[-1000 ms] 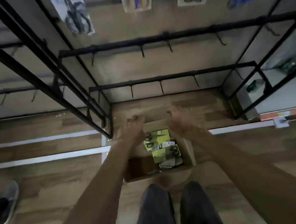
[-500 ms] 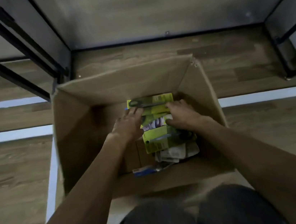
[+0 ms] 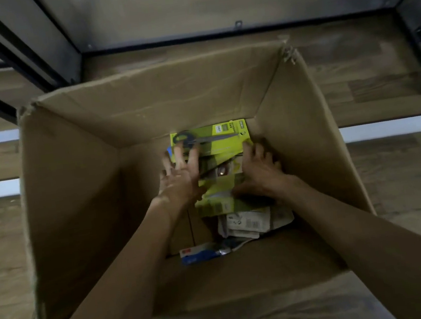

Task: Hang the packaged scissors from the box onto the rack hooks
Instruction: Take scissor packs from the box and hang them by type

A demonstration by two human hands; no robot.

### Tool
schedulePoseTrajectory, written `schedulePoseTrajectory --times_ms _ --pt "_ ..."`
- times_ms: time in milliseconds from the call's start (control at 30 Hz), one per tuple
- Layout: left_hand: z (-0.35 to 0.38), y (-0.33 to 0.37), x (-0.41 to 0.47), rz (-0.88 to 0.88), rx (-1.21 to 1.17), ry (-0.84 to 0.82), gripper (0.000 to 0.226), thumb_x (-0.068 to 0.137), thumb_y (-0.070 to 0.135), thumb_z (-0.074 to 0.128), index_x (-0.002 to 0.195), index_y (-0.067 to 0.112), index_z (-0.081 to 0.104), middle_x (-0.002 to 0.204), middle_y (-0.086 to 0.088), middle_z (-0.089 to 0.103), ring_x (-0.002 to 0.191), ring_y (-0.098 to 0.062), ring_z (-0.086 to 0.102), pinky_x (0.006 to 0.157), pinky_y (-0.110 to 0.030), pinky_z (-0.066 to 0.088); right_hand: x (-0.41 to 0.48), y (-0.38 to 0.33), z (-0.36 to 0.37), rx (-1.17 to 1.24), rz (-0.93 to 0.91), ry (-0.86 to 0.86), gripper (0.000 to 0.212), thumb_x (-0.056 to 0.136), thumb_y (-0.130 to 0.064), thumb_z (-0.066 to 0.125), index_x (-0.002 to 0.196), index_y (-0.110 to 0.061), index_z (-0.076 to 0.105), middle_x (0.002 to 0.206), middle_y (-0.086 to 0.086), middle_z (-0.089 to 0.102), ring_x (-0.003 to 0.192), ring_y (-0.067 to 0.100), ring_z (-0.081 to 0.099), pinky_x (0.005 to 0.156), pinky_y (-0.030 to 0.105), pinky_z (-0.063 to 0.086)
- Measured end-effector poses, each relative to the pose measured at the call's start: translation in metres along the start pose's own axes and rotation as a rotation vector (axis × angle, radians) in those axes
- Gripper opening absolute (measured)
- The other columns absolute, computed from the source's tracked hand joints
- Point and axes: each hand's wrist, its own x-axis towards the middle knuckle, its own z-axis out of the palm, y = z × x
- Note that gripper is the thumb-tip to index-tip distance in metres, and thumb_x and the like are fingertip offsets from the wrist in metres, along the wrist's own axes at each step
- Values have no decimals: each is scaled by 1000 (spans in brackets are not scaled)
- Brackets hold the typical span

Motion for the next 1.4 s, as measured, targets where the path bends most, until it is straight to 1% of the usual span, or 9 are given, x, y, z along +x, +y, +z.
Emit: schedulePoseTrajectory --times_ms 167,300,400,500,667,767,900,1200,1400 --pt "10 12 5 -249 -549 59 102 75 33 87 155 28 24 151 -14 23 141 -41 27 113 -46 35 -1 -1 11 4 16 179 125 59 -74 80 146 -11 16 146 18 29 129 39 31 104 55 30" --pt "4 -1 2 -454 -1052 158 112 38 61 89 131 21 41 136 -9 56 120 -26 60 96 -40 57 -5 -5 0 231 31 177 118 55 -62 89 136 -11 21 144 13 34 129 36 35 103 54 37" --pt "-4 -3 -7 -465 -1289 96 72 64 45 92 116 17 51 102 2 65 83 -14 67 71 -35 60 -3 0 -9 467 18 118 106 65 -42 90 141 -3 28 134 6 49 123 28 50 97 37 46" --pt "-3 -4 -17 -429 -1215 -29 48 78 37 87 106 19 53 100 3 62 93 -18 65 90 -37 56 -14 1 -14 442 -90 -32 70 71 -39 87 129 -17 55 116 -4 62 107 17 60 82 27 47" --pt "-15 -8 -40 -356 -1216 -262 47 79 44 83 111 16 64 113 -6 71 97 -21 70 83 -38 58 -39 5 -11 442 -145 -28 32 75 -29 85 96 -23 61 79 -10 58 72 9 56 54 19 38" --pt "-26 -8 -55 -255 -1252 -310 42 82 54 77 110 25 67 118 -5 69 110 -25 69 99 -46 54 -53 4 -8 567 -183 3 25 75 -20 84 92 -16 65 76 -5 62 66 10 58 48 17 41" --pt "-43 -20 -73 -150 -1333 -353 72 76 66 75 133 24 64 132 -9 67 117 -29 68 100 -51 53 -78 3 -16 732 -237 21 23 76 -17 83 94 -13 69 77 -3 67 68 8 60 61 25 43" --pt "-51 -17 -100 -48 -1433 -217 52 89 49 66 129 16 66 123 -7 73 113 -23 71 93 -43 55 -95 -5 -26 1209 -128 199 26 77 -22 85 99 -23 70 91 -3 77 87 18 74 86 41 58" --pt "-47 -18 -105 -63 -1319 -379 45 82 43 69 117 14 70 116 -9 76 104 -21 74 87 -36 56 -88 -4 -14 1236 -90 137 42 72 -33 88 109 -23 69 104 1 76 99 21 73 97 45 55"
